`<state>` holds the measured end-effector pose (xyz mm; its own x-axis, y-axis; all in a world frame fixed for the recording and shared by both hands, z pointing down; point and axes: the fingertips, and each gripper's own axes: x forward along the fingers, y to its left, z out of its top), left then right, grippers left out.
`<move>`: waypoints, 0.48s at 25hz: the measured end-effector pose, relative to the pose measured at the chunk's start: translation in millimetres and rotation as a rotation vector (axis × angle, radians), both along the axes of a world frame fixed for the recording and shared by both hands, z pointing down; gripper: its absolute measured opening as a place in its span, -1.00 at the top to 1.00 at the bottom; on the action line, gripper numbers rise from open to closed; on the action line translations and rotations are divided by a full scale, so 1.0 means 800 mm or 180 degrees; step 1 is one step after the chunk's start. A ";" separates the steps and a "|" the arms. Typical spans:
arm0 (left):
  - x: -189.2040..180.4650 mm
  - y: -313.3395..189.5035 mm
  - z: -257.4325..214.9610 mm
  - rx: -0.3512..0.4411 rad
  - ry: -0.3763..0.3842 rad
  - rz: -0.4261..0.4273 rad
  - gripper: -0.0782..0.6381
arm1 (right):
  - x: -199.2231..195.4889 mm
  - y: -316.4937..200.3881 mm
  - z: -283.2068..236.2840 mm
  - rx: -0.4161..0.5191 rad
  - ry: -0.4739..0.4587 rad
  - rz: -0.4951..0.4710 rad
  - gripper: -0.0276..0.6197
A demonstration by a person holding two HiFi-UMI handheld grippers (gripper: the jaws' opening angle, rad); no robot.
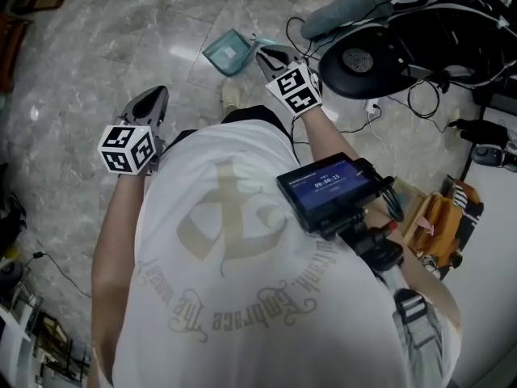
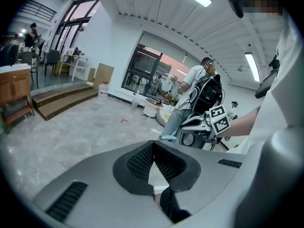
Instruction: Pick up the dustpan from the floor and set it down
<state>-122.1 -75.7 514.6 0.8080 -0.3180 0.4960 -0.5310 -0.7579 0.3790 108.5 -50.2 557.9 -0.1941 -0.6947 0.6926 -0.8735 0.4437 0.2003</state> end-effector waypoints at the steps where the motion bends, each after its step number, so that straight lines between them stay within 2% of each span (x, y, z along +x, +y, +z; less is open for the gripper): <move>1: 0.003 -0.002 0.001 -0.0004 0.0002 0.0026 0.75 | 0.000 -0.003 -0.007 0.0058 -0.0055 0.0051 0.80; 12: 0.038 -0.011 0.007 -0.0010 0.0068 0.0345 0.75 | -0.019 -0.008 -0.071 0.0400 -0.0706 0.0379 0.86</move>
